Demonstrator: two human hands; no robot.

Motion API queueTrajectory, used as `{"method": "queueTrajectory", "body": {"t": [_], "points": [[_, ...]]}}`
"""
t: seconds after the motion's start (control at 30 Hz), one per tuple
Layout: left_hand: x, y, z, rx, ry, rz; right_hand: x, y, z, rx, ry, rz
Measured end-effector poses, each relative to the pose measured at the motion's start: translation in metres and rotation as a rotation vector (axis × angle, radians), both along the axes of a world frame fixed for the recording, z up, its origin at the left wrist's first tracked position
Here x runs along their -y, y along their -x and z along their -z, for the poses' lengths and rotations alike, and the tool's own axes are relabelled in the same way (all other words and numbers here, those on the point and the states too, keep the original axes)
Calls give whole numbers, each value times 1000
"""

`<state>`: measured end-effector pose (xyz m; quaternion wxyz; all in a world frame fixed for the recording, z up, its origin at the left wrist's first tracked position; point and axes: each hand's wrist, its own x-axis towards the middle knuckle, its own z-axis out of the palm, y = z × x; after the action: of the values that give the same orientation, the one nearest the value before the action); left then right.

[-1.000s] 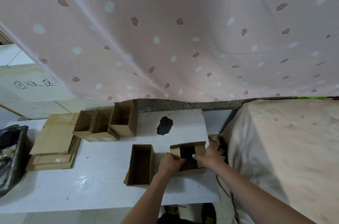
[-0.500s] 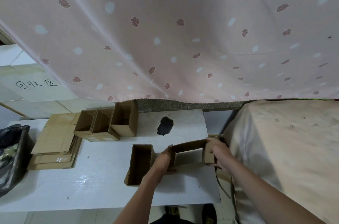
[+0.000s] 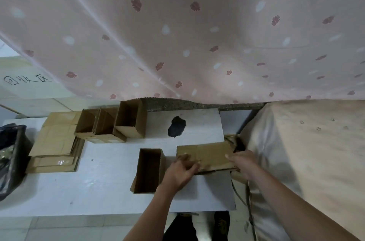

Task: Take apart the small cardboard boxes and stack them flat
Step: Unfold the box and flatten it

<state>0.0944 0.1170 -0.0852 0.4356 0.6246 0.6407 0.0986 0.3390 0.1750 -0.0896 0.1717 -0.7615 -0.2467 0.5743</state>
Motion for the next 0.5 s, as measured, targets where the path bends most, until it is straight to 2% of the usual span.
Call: {"method": "queueTrajectory", "body": {"t": [0.1, 0.2, 0.37, 0.5], "points": [[4, -4, 29, -164, 50, 80, 10, -1, 22, 100, 100, -116], [9, -9, 63, -241, 79, 119, 17, 4, 46, 176, 123, -153], [34, -26, 109, -333, 101, 98, 37, 21, 85, 270, 60, -219], [40, -33, 129, -448, 29, 91, 46, 31, 106, 448, -19, -295]]}}
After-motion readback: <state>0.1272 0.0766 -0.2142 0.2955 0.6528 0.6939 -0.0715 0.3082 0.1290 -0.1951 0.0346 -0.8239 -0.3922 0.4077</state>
